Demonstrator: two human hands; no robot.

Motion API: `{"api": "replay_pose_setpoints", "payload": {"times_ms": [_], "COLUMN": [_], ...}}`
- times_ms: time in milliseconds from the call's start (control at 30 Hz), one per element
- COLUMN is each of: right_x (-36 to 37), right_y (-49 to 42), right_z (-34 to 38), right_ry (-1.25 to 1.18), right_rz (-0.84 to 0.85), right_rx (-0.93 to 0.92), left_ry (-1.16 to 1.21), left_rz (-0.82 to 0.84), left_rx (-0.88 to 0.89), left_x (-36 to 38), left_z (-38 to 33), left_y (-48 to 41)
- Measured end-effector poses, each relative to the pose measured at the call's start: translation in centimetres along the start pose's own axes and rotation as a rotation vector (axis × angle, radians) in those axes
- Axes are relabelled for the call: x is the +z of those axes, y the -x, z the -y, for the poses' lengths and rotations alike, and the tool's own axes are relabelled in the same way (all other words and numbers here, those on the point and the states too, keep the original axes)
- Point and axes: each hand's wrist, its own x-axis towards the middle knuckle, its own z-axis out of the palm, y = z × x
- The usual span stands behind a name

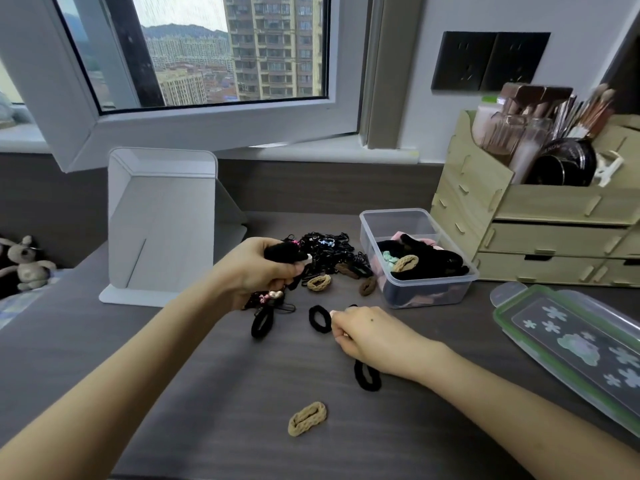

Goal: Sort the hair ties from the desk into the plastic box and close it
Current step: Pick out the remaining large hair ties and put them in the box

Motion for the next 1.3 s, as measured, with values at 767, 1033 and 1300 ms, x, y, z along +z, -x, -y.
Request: {"api": "replay_pose_setpoints", "payload": {"times_ms": [767, 1033, 1300], "right_x": [-12.9, -10.7, -9.2], "right_y": [-1.5, -1.6, 0.2], "right_z": [-14.1, -14.4, -14.4], "right_ry": [-0.095, 0.019, 0.131], "right_rz": [-0.065, -0.03, 0.017], "right_rx": [0.481, 0.49, 0.448], "left_ry": [-0.886, -0.903, -1.358], "left_rz": [0.278, 0.556, 0.444], "left_rx": [0.448, 0.285, 0.429], "left_x": [13.0, 12.8, 14.5], "left_z": [-5.8, -4.7, -3.2], "left_y": [-10.8, -9.3, -10.5]}}
